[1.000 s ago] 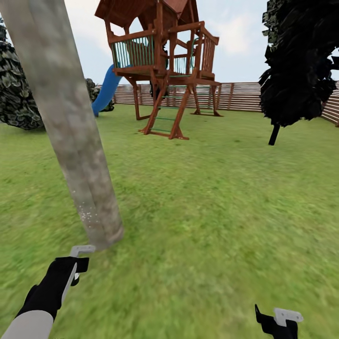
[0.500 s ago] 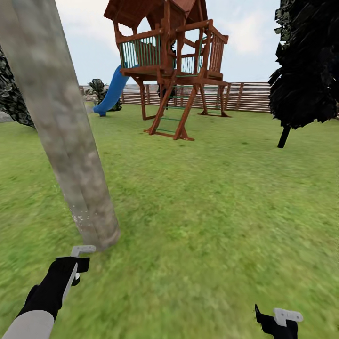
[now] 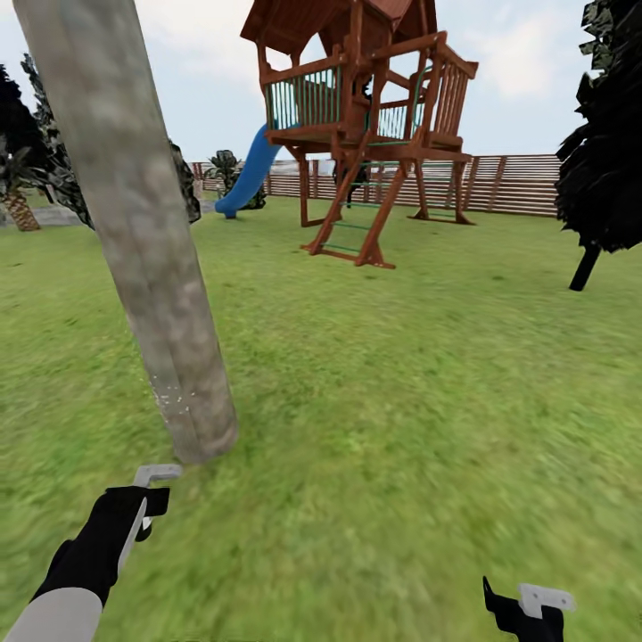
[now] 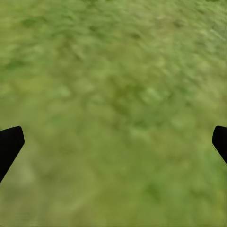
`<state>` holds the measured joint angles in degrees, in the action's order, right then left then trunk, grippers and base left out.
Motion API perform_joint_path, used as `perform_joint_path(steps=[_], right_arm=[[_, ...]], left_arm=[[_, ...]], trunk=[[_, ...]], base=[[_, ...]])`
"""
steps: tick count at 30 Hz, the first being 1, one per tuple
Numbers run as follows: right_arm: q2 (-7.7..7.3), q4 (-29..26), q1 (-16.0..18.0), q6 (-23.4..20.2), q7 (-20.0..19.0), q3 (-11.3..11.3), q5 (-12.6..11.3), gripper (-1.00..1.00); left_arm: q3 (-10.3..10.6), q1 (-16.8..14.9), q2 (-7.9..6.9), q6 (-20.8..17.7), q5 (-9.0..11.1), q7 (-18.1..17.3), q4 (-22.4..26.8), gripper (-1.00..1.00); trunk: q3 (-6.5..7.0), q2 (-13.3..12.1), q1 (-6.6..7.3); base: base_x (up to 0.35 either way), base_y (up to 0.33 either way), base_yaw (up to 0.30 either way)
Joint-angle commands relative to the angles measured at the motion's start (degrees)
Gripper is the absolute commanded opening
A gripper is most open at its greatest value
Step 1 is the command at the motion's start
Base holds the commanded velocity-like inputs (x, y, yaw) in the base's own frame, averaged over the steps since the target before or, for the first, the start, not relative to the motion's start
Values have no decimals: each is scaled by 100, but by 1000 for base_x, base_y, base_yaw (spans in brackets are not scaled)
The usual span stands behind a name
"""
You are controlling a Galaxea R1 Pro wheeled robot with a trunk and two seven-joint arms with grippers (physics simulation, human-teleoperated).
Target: In the garden, pick up the pesticide atomizer on the floor and spray pesticide onto both trees until each tree trunk is fully covered.
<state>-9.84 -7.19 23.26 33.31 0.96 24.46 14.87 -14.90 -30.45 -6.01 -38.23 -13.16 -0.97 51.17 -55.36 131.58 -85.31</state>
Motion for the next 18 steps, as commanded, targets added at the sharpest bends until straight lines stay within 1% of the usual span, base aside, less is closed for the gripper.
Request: perform_joint_path(steps=[1, 11, 13, 18], right_arm=[[0, 5, 3, 18, 10, 42, 60, 100], [0, 7, 3, 18, 10, 42, 60, 100], [0, 8, 3, 18, 10, 42, 60, 100], [0, 8, 3, 18, 10, 42, 60, 100]], left_arm=[[-4, -4, 3, -27, -28, -8, 7, -100], [0, -4, 3, -27, -24, -8, 7, -100], [4, -4, 3, -26, -21, -8, 7, -100], [5, -4, 3, -25, -12, -8, 7, -100]], trunk=[[-5, 2, 0], [-5, 2, 0], [-5, 2, 0], [-5, 2, 0]], base=[[68, -269, 154], [84, -269, 17], [89, -269, 174], [90, -269, 266]])
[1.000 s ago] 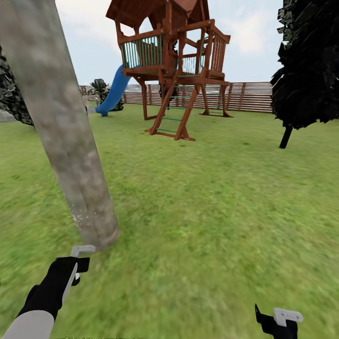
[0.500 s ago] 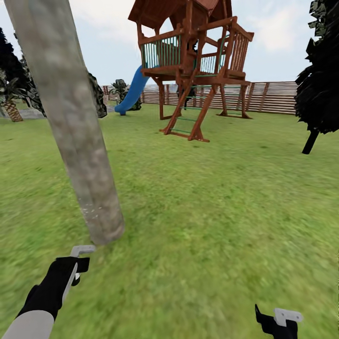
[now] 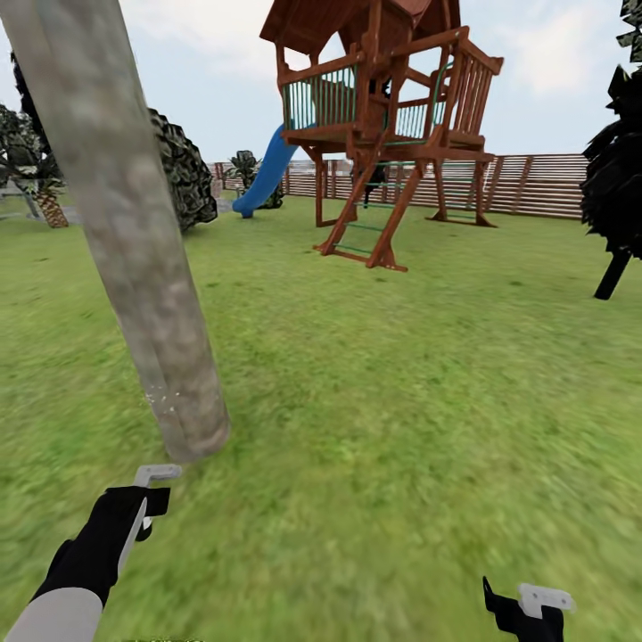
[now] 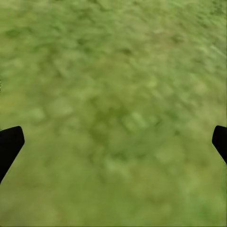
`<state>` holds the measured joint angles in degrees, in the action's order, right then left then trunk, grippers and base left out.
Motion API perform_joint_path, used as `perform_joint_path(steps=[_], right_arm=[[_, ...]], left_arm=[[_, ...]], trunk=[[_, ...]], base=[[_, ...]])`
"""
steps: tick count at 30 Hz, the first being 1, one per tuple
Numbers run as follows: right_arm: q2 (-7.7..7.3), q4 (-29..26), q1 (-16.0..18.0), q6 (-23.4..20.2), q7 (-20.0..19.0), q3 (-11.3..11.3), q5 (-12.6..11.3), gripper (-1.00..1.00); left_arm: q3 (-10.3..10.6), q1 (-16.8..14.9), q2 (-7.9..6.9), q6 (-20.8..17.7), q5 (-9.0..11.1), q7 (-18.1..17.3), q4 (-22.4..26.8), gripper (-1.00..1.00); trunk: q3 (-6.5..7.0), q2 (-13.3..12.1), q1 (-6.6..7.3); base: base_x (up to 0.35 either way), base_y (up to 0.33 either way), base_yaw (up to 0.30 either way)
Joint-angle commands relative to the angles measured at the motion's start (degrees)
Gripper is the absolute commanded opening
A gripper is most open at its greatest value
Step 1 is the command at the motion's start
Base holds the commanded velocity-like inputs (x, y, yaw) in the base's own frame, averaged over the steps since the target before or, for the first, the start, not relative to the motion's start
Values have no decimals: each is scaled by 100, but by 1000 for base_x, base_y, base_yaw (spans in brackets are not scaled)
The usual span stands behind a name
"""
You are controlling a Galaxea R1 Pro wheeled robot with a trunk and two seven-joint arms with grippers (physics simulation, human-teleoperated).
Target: In the garden, pick up the pesticide atomizer on the floor and spray pesticide onto both trees until each tree trunk is fully covered.
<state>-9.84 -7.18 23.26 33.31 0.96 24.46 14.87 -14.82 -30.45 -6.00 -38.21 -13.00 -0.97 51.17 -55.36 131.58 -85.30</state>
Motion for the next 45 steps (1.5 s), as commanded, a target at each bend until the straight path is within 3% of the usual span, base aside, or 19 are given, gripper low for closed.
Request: perform_joint_path(steps=[1, 15, 18, 21, 26, 28, 30, 32, 36, 37, 39, 42, 43, 45], right_arm=[[0, 6, 3, 18, 10, 42, 60, 100], [0, 2, 3, 18, 10, 42, 60, 100], [0, 0, 3, 18, 10, 42, 60, 100], [-4, -2, 3, 18, 10, 47, 56, 100], [-9, -2, 3, 18, 14, 50, 55, 100], [-9, -2, 3, 18, 15, 48, 58, 100], [-9, -2, 3, 18, 17, 50, 58, 100], [-9, -2, 3, 18, 18, 48, 57, 100], [-9, -2, 3, 18, 18, 47, 58, 100], [-9, -2, 3, 18, 19, 48, 59, 100], [-9, -2, 3, 18, 19, 49, 59, 100], [-9, -3, 3, 18, 19, 49, 58, 100], [-9, -3, 3, 18, 19, 50, 57, 100], [-9, -3, 3, 18, 14, 50, 55, 100]], left_arm=[[-4, -5, 2, -25, -28, -8, 7, -100], [11, -9, 35, -20, -12, -14, 16, -100], [45, -80, 205, -31, -21, -17, 30, -100], [63, -405, 302, -87, -19, -97, 18, -100], [76, -828, 133, -160, -51, -257, 49, -100], [304, -882, 187, -226, -53, -308, 102, -100], [756, -958, 186, -346, -22, -333, 138, -100], [854, -1110, 118, -442, -16, -403, 152, -100], [811, -1345, -421, -574, -39, -1041, 152, -100], [835, -1357, -463, -717, -37, -1129, 159, -100], [866, -1510, -252, -1102, -66, -1150, 221, -100], [829, -1802, -288, -1273, -81, -1137, 186, -100], [817, -1836, -415, -1288, -82, -1134, 180, -100], [804, -1830, -875, -1300, -53, -1171, 175, -100]], trunk=[[-5, 2, 0], [-5, 2, 0], [-5, 2, 0], [-5, 2, 0], [-5, 2, 0], [-5, 2, 0], [-5, 2, 0], [-5, 2, 0], [-5, 2, 0], [-5, 2, 0], [-5, 2, 0], [-5, 2, 0], [-5, 2, 0], [-5, 2, 0]], base=[[90, -248, 277], [97, -231, 265], [33, -55, 45], [5, -9, 7], [0, -1, 1], [0, 0, 0], [0, 0, 0], [0, 0, 0], [0, 0, 0], [0, 0, 0], [0, 0, 0], [0, 0, 0], [0, 0, 0], [0, 0, 0]])
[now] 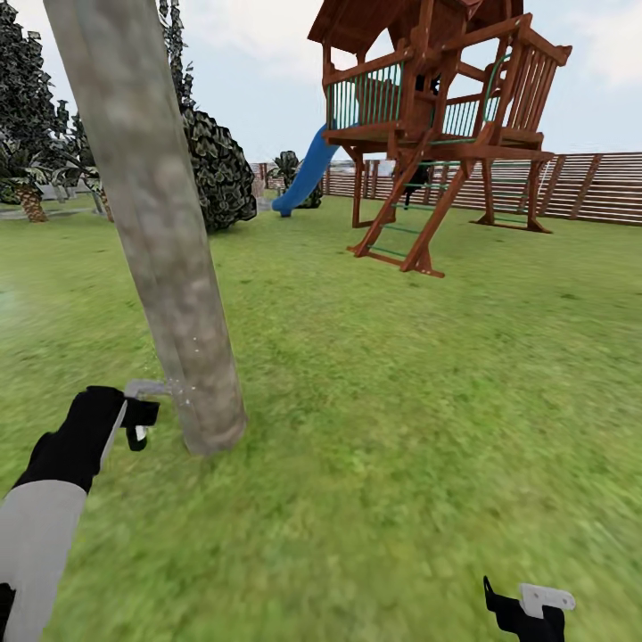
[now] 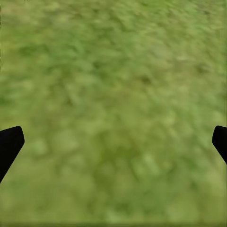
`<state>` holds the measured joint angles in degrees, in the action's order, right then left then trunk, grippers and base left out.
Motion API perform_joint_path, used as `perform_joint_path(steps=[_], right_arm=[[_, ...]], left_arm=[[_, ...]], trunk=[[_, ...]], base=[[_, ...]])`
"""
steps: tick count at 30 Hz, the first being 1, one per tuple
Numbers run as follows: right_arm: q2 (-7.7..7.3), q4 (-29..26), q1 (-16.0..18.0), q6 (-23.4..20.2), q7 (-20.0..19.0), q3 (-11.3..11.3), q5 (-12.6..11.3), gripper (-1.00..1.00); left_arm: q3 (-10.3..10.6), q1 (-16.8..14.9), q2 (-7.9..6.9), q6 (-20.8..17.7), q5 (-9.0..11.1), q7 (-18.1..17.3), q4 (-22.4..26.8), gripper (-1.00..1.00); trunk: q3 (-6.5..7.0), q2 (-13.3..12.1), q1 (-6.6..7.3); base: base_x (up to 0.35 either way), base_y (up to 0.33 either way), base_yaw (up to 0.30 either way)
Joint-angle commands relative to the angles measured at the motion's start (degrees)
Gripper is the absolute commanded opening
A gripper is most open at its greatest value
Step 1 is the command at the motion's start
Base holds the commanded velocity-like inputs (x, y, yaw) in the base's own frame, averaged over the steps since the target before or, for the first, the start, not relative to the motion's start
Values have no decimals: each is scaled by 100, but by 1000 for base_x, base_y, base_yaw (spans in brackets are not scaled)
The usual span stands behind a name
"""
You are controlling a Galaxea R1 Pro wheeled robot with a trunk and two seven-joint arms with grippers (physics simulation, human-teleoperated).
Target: In the garden, pick up the pesticide atomizer on the floor and spray pesticide onto both trees until each tree trunk is fully covered.
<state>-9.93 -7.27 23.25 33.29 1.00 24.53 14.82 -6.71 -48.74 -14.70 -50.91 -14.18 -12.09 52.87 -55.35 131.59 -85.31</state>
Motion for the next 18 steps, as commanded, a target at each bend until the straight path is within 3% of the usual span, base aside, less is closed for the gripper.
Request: perform_joint_path(steps=[1, 3, 7, 13, 18], right_arm=[[0, 7, 5, 20, 11, 43, 58, 100], [0, 7, 5, 20, 13, 41, 57, 100], [2, 7, 5, 20, 14, 41, 56, 100], [5, 7, 5, 20, 13, 41, 56, 100], [7, 7, 5, 20, 13, 37, 57, 100]], left_arm=[[-1, 6, -102, -31, 68, -65, 22, -100], [36, 20, -160, -25, 63, -59, 61, -100], [45, 38, 54, 0, 58, -20, 7, -100], [47, 51, 122, -7, 51, -13, -37, -100], [54, 122, 274, -6, 47, -13, -33, -100]], trunk=[[-5, 2, 1], [-5, 2, 1], [-5, 2, 1], [-5, 2, 1], [-5, 2, 1]], base=[[0, 0, 0], [0, 0, 173], [40, -26, 260], [214, -166, 81], [119, -241, 243]])
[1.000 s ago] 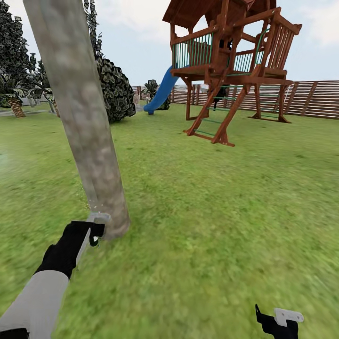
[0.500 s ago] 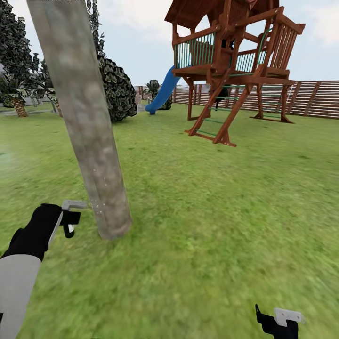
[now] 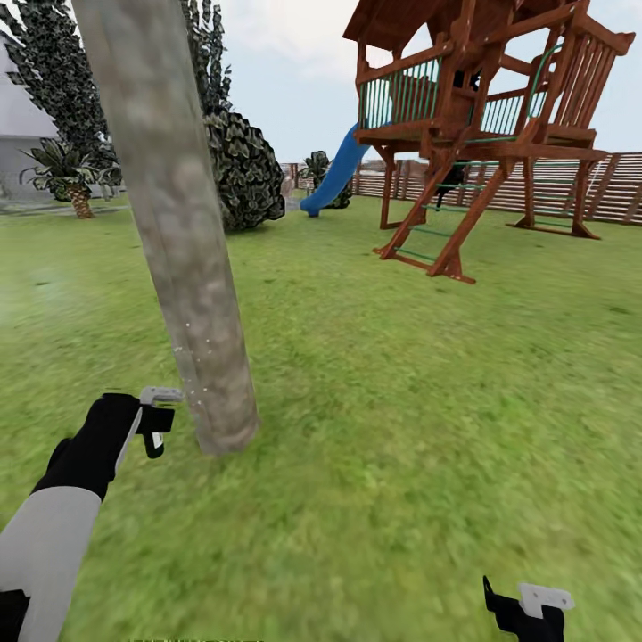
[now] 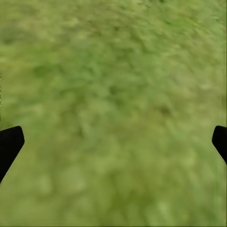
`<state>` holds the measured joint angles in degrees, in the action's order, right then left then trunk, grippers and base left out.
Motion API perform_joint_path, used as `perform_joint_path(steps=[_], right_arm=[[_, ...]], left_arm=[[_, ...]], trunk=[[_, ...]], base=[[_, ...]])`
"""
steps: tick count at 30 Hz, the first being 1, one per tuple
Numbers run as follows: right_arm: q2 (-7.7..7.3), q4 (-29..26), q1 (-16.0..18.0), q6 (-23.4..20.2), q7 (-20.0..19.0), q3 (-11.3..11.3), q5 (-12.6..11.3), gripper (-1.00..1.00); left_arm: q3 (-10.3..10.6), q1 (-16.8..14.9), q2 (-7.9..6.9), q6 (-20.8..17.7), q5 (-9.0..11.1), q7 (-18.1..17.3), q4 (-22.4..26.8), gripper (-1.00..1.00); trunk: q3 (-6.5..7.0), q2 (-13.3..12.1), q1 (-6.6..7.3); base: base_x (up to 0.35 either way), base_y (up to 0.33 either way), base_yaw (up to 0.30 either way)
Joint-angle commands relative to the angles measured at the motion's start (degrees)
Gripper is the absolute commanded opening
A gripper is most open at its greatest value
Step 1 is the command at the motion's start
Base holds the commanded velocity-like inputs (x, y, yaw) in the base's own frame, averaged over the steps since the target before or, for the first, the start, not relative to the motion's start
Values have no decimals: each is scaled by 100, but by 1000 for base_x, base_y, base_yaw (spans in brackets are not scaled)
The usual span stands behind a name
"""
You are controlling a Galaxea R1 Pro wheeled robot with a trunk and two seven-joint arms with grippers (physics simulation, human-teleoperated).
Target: In the garden, pick up the pesticide atomizer on the floor and spray pesticide onto both trees until each tree trunk is fully covered.
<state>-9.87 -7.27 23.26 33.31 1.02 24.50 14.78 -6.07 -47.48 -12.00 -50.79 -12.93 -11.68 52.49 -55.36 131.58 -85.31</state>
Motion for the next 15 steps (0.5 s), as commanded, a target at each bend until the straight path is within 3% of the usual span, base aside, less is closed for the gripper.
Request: perform_joint_path(steps=[1, 4, 7, 15], right_arm=[[1, 7, 4, 18, 9, 39, 60, 100], [2, 7, 4, 18, 9, 43, 61, 100], [0, 7, 4, 18, 11, 43, 62, 100], [1, 7, 4, 18, 8, 42, 63, 100]], left_arm=[[-9, 22, 54, -14, -81, -53, 7, -100], [-2, 94, 99, -3, -98, -53, 15, -100], [-28, 113, 52, 0, -116, -48, 8, -100], [0, 227, 121, 25, -213, -40, 7, -100]], trunk=[[-5, 3, 1], [-5, 3, 1], [-5, 3, 1], [-5, 3, 1]], base=[[11, -271, 275], [4, -273, 165], [65, -264, 16], [229, -192, 1]])
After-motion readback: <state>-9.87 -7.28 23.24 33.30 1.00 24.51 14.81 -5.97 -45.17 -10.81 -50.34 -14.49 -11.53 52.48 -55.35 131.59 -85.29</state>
